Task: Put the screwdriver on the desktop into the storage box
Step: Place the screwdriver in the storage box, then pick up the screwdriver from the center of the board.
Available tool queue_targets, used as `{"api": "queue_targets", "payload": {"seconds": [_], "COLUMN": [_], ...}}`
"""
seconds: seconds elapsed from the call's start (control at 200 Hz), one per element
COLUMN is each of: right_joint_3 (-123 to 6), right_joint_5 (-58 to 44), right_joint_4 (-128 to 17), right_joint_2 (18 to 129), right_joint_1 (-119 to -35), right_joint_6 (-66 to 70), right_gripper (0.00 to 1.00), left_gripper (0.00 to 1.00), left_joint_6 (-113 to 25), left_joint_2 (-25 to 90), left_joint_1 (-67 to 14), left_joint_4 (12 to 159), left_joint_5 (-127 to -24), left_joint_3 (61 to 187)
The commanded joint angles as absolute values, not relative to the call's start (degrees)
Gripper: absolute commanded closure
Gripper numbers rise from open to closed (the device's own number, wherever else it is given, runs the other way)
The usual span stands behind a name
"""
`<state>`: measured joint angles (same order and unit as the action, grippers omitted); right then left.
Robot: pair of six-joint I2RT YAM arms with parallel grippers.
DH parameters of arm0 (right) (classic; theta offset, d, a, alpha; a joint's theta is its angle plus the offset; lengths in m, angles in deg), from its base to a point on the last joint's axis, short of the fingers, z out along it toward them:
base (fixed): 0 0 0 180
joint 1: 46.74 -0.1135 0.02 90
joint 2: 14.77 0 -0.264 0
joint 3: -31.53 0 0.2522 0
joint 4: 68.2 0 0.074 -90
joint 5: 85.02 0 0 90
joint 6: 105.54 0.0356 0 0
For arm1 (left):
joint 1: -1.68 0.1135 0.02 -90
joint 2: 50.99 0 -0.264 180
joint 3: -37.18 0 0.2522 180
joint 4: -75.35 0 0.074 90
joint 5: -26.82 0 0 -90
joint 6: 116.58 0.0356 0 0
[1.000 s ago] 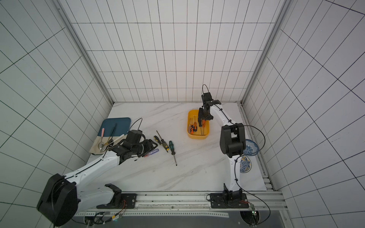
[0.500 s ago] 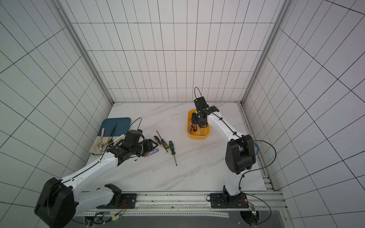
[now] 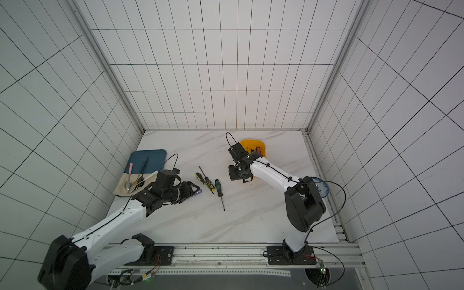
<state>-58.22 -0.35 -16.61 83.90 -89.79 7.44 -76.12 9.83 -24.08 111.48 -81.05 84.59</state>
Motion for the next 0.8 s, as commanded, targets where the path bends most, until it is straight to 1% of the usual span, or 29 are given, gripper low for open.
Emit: {"api": "queue_targets", "payload": {"seconds": [0.0, 0.11, 0.365, 0.795], "right_joint_3": [-56.5, -56.5, -57.8, -62.2], "right_joint_5": [-1.8, -2.0, -2.6, -2.7], "right_joint_4": [-18.6, -18.8, -19.0, -17.6], "right_joint_2": [85.2, 86.8, 90.0, 96.9], "right_joint_1": [-92.5, -94.5, -97.1, -99.5], "right_joint_6": [8.8, 9.0, 9.1, 8.7], "right_gripper": [0.54, 0.51, 0.5, 0.52], "left_gripper": [0.36, 0.36, 0.36, 0.36], "left_joint_6": [-75.7, -75.4, -75.4, -75.5], "left_joint_2": [8.4, 8.2, 8.2, 7.2], "left_joint_1": [-23.8, -23.6, -23.0, -22.0], "left_joint_4": [111.9, 112.2, 112.2, 112.9], "left_joint_5": [-81.1, -80.9, -80.8, -80.3], "left_joint_3": [84.0, 84.0, 83.5, 82.7]}}
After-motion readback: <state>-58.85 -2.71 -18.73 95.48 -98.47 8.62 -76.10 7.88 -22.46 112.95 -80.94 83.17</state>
